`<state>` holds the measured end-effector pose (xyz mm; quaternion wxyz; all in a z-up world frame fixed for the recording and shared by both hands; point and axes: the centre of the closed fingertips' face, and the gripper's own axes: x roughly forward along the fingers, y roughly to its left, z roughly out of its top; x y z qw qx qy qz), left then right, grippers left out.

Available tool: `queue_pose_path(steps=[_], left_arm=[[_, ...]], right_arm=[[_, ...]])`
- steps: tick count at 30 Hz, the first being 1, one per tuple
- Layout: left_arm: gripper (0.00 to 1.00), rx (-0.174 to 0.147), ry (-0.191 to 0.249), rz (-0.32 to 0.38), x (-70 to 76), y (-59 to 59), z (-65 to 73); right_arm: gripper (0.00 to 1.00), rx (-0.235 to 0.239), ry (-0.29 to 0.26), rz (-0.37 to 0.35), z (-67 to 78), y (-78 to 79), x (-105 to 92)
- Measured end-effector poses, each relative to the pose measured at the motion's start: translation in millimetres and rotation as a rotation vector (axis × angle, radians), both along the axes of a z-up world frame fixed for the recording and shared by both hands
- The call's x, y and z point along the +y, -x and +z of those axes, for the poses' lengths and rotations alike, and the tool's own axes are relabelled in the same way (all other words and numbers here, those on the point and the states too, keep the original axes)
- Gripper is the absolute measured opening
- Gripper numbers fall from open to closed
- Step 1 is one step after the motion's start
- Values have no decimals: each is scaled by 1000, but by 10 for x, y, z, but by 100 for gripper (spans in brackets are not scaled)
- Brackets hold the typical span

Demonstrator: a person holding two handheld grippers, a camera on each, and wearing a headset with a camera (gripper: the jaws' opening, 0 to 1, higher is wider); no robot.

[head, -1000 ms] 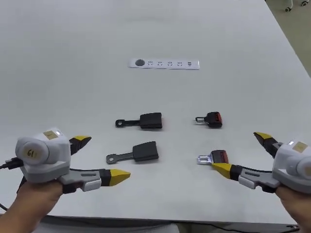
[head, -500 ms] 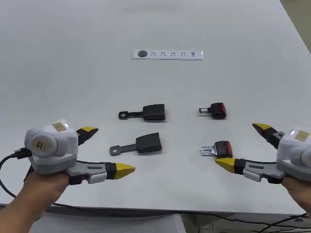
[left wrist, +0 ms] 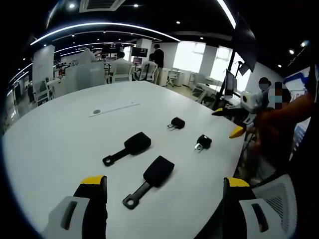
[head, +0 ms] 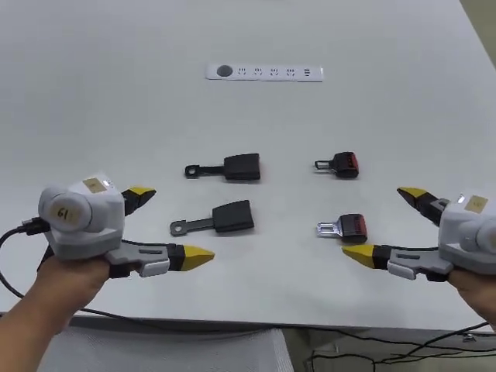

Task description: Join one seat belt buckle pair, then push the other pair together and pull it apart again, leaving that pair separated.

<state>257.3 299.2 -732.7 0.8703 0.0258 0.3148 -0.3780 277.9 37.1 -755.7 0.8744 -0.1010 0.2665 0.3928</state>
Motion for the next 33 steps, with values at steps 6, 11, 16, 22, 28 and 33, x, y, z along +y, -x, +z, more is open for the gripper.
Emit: queue_pose_path(steps=[6, 11, 16, 22, 28, 33], left_arm=[[98, 11, -11, -16, -37, -17, -60], [98, 17, -17, -29, -65, -56, -98], [98, 25, -37, -53, -98, -96, -153], [96, 33, -54, -87, -134, -152, -223], [93, 44, -104, -153, -171, -190, -357], [90, 61, -120, -199, -218, -235, -462]], right_arm=[[93, 11, 28, 38, -59, -41, 0], [92, 32, 54, 93, -122, -46, 13], [91, 59, 85, 147, -194, -68, 16], [90, 79, 112, 208, -252, -123, 26], [87, 107, 159, 282, -382, -141, 24], [84, 137, 186, 322, -494, -145, 21]])
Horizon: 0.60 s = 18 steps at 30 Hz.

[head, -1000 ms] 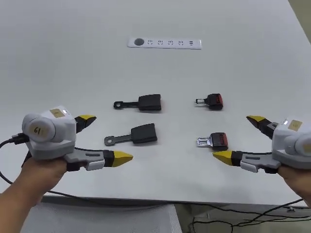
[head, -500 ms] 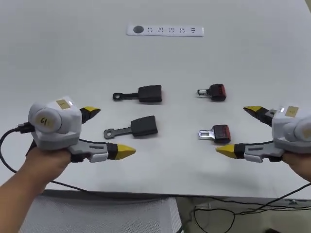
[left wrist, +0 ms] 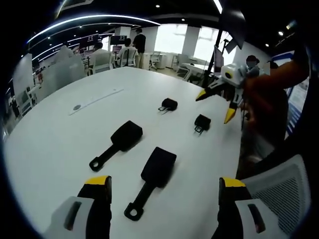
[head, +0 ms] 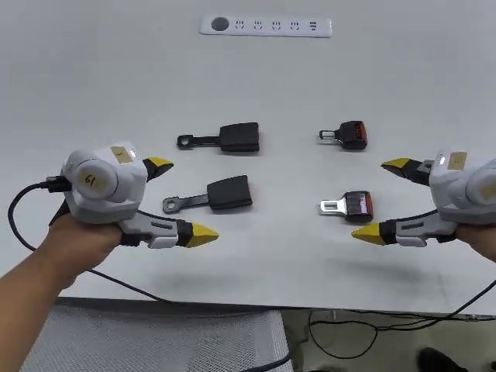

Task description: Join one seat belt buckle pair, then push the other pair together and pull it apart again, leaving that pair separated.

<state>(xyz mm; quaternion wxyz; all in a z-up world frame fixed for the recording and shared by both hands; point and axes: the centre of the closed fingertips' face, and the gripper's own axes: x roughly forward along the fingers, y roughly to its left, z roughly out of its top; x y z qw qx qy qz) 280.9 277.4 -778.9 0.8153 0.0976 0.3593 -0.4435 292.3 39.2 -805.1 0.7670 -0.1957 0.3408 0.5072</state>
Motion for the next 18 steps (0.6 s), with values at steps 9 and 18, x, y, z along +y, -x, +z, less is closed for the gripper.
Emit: queue_pose_path(steps=[9, 18], left_arm=[[79, 28, -42, -99, -84, -73, -192], [73, 74, -78, -198, -206, -141, -410]], right_arm=[[74, 49, 72, 104, -213, -4, -33], [66, 84, 113, 182, -330, 0, -34]])
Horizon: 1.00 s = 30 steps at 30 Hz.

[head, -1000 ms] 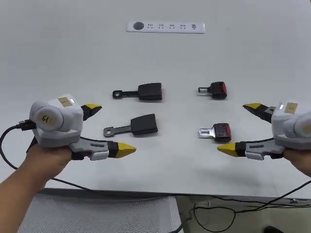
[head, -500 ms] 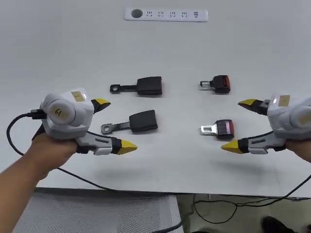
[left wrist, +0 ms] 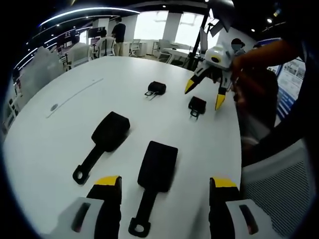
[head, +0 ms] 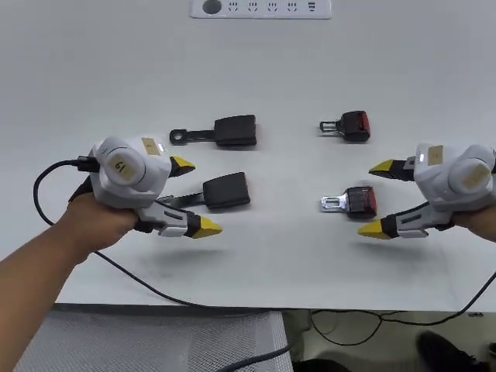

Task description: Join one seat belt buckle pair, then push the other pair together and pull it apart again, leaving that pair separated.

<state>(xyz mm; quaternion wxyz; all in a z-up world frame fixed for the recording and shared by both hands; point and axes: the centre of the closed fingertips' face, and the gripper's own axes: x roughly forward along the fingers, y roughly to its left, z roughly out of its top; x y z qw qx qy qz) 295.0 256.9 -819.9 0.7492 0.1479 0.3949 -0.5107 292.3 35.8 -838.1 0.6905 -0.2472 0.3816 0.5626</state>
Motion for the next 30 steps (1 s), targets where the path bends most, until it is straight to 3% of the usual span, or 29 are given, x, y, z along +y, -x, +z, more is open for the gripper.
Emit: queue_pose_path(steps=[6, 17, 18, 19, 21, 25, 30], left_arm=[[68, 13, -72, -87, 4, -31, -188], [60, 18, -125, -182, -1, -22, -342], [58, -10, -108, -197, -28, -55, -336], [56, 6, -121, -186, -2, -49, -347], [54, 3, -124, -195, 0, -55, -342], [46, -39, -158, -272, 20, -61, -368], [32, -68, -168, -312, 35, -94, -381]], right_arm=[[61, 8, 29, 44, -40, 0, -6], [51, 16, 62, 94, -85, -22, -22], [51, 15, 68, 102, -98, -20, -25], [50, 16, 72, 105, -109, -18, -28], [48, 16, 81, 121, -127, -7, -30], [38, 14, 119, 165, -177, 24, -51], [36, 14, 137, 171, -201, 21, -43]])
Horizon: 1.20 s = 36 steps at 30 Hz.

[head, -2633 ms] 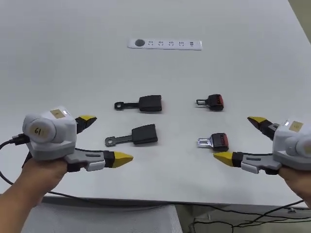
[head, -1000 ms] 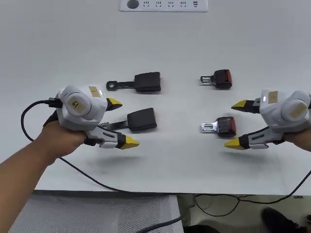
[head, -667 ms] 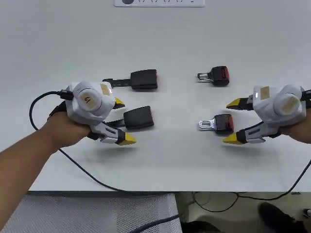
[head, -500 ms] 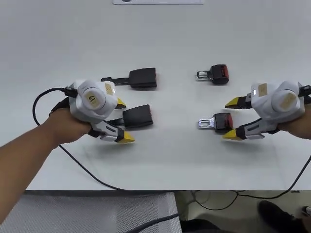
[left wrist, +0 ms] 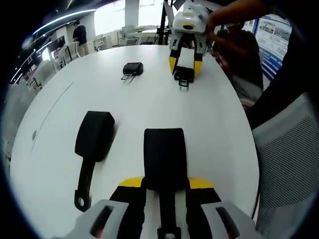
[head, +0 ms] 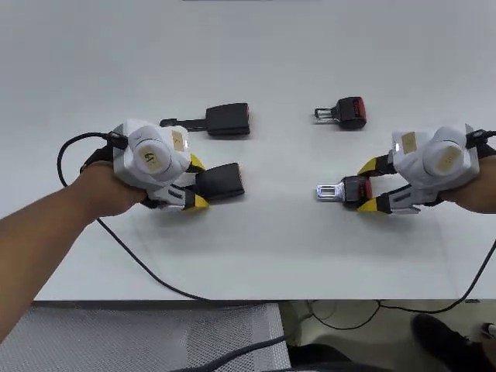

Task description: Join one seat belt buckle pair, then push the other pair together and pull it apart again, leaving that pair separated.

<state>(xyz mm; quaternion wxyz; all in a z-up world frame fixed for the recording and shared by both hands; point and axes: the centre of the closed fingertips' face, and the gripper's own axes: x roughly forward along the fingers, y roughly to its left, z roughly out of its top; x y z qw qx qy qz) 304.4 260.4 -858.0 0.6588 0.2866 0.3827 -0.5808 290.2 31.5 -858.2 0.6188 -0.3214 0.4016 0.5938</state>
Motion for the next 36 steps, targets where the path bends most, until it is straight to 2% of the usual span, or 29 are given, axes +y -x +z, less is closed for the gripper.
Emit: queue_pose_path(steps=[4, 9, 11, 13, 18, 23, 27, 32, 36], left_arm=[[32, 12, -23, -55, -2, 20, -8], [31, 28, -56, -165, 7, 64, -11], [31, 30, -65, -178, 3, 61, -10], [31, 28, -74, -196, 9, 58, -14], [31, 33, -86, -190, 8, 52, -12], [31, 42, -82, -149, -1, 38, -12], [31, 47, -86, -145, -2, 36, -11], [30, 34, -88, -154, 6, 32, -24], [30, 51, -80, -120, -1, 27, -17]], right_arm=[[35, 8, 19, -23, 0, -16, 3], [34, 17, 43, -36, 3, -17, 10], [34, 36, 54, -55, 8, -21, 19], [34, 39, 60, -41, 6, -12, 25], [33, 29, 85, 1, -2, -7, 30], [33, 25, 92, 6, -5, -11, 68], [33, 13, 80, 31, -10, -16, 131], [32, 7, 57, 51, -15, -29, 237], [32, 7, 34, 59, -14, -39, 359]])
